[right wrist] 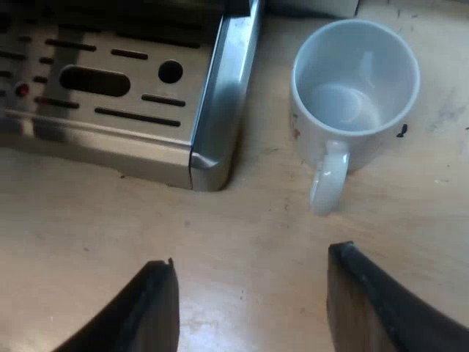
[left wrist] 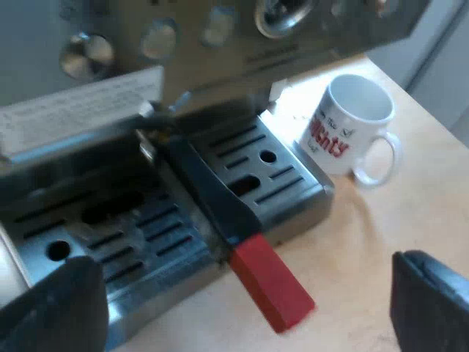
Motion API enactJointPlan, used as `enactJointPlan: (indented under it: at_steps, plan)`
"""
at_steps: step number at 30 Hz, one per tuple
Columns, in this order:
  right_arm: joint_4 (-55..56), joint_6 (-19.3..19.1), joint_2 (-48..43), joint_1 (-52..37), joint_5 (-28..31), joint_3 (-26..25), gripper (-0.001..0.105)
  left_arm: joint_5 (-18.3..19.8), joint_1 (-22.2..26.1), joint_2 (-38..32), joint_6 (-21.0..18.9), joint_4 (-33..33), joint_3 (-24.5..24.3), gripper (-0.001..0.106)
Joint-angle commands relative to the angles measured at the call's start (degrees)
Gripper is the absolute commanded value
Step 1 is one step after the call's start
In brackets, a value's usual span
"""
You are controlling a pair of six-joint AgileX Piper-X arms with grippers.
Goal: Remove mug from coffee machine
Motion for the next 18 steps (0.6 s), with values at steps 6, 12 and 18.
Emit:
enactJointPlan:
  at_steps: [6,12,18]
  plan:
    - [-2.09,-4.41,0.52,-14.03,-4.75,-0.70,0.049,0.03,11.95,0.42,7.20,6.46,-3.91,0.080]
    - [-2.07,-6.97,0.52,-24.97,-6.52,-0.70,0.048,-0.23,13.44,0.42,7.20,7.95,-4.17,0.080]
    - [-3.07,-8.02,-2.22,-28.20,-4.10,-0.70,0.048,-0.85,13.44,-0.15,7.37,11.24,-4.17,0.080]
